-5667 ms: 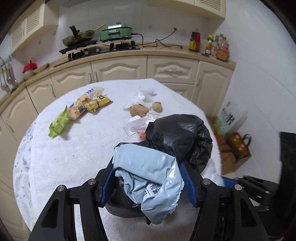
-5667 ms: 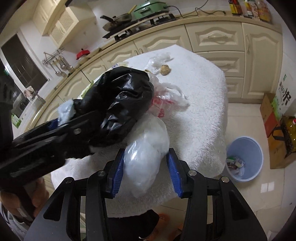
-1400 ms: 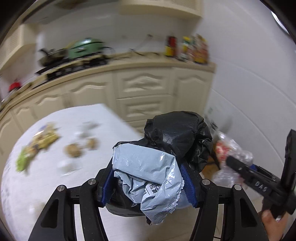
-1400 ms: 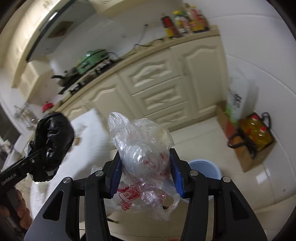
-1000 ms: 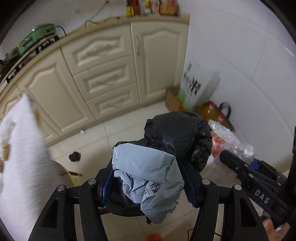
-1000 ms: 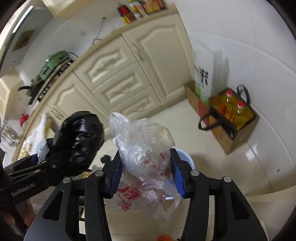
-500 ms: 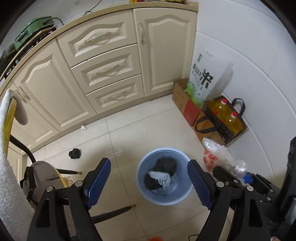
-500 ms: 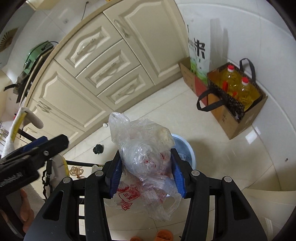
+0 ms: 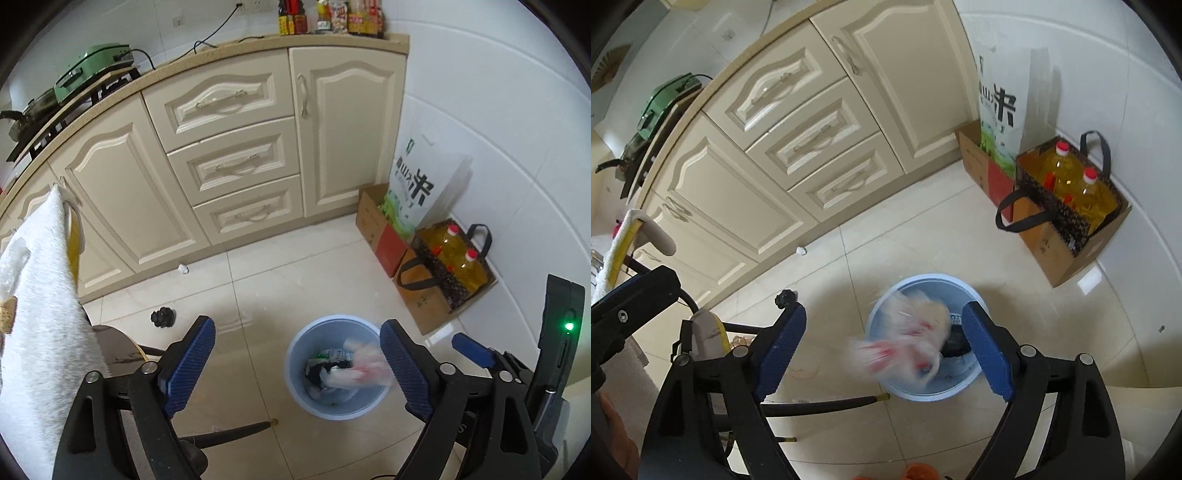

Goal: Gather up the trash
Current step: 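Move both open tools back over the table, then grasp the white plastic bag with left tool while right tool grasps the white packet, then carry both items over the blue bin and open both tools to drop them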

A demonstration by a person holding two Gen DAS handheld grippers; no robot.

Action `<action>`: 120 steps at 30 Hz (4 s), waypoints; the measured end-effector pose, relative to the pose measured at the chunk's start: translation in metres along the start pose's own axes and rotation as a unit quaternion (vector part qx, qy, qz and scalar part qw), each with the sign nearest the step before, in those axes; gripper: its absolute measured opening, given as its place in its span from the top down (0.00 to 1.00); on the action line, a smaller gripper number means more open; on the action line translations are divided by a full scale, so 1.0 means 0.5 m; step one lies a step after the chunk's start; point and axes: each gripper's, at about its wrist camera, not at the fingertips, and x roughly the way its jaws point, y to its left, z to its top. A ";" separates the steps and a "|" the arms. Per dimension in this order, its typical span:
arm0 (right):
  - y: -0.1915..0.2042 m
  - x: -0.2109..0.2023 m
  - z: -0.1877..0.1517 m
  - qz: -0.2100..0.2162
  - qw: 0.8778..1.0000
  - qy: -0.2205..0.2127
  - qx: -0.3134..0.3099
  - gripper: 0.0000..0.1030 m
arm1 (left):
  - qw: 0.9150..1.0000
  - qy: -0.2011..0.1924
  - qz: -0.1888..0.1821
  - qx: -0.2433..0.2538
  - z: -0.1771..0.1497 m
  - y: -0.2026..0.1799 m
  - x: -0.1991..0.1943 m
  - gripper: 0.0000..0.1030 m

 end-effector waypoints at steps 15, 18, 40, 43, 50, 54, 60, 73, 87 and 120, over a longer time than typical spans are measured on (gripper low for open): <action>0.127 -0.266 -0.020 -0.007 0.996 -0.063 -0.056 0.07 | 0.994 -0.105 -0.025 -0.016 -0.101 0.126 -0.371 0.12; 0.201 -0.342 -0.030 0.000 0.992 -0.094 -0.090 0.03 | 0.989 -0.141 -0.012 -0.034 -0.155 0.188 -0.478 0.08; 0.720 -0.364 -0.221 0.069 0.947 -0.076 -0.304 0.00 | 0.979 -0.106 0.077 -0.157 -0.577 0.586 -0.672 0.05; 0.749 -0.319 -0.233 0.069 0.946 -0.055 -0.313 0.00 | 0.982 -0.082 0.069 -0.153 -0.608 0.588 -0.651 0.11; 0.801 -0.206 -0.236 0.057 0.945 -0.017 -0.321 0.00 | 0.988 -0.049 0.055 -0.134 -0.614 0.592 -0.613 0.36; 0.824 -0.150 -0.236 0.056 0.944 0.002 -0.326 0.00 | 0.990 -0.026 0.036 -0.135 -0.582 0.622 -0.560 0.63; 0.854 -0.093 -0.233 0.065 0.938 0.021 -0.339 0.07 | 0.983 -0.038 0.045 -0.172 -0.521 0.710 -0.546 0.64; 0.885 -0.044 -0.221 0.067 0.923 0.046 -0.376 0.61 | 0.974 -0.041 0.054 -0.216 -0.489 0.777 -0.506 0.64; 0.766 -0.206 -0.218 0.127 0.932 0.001 -0.339 0.61 | 0.984 -0.063 0.042 -0.160 -0.400 0.640 -0.520 0.64; 0.057 -0.246 -0.018 0.034 0.994 -0.055 -0.088 0.61 | 0.996 -0.014 -0.047 0.070 0.035 -0.073 -0.072 0.56</action>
